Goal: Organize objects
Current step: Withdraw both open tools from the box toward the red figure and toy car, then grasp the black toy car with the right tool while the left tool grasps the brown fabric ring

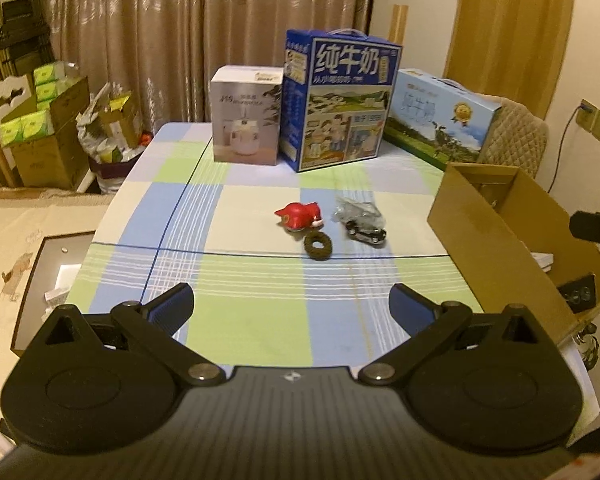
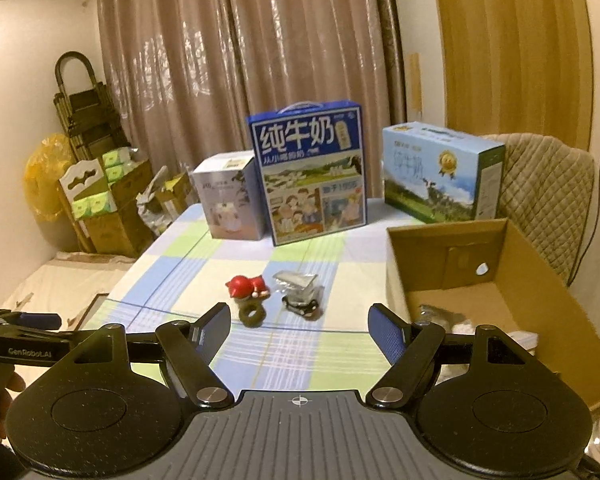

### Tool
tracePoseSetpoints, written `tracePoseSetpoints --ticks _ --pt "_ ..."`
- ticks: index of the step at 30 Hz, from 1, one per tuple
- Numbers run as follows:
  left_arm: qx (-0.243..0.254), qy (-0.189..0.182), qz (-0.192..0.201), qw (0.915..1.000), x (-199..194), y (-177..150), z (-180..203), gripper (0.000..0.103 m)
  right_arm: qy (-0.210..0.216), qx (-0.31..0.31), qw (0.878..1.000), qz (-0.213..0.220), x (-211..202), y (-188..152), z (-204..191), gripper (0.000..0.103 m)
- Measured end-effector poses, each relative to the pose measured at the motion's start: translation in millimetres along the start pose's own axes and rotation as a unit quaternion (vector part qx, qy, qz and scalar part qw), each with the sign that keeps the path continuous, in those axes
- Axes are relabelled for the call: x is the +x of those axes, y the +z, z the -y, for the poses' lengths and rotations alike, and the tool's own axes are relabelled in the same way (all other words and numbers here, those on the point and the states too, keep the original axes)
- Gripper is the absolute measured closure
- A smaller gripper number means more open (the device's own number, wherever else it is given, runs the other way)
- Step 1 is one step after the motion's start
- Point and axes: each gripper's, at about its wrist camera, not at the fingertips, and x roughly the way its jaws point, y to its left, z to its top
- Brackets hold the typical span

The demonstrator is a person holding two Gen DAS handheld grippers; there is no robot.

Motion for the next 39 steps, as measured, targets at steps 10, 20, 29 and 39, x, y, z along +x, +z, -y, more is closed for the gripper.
tracePoseSetpoints --ticks 10,20,29,39 --pt "0.009 0.001 -0.025 0.9997 58 -6 -14 0.001 0.011 -0.014 0.999 -0.035 72 -27 -16 0.03" --pt "0.008 -0.013 -0.05 0.9986 127 -3 -21 0.001 0.006 -0.007 0.998 -0.058 148 -42 -3 0.03" --pt "0.005 -0.045 -0.062 0.997 181 20 -23 0.006 0.005 -0.042 0.996 -0.081 210 -47 10 0.03" --pt "0.029 -0.033 -0.08 0.9958 227 30 -25 0.007 0.019 -0.059 0.994 -0.093 266 -44 24 0.03"
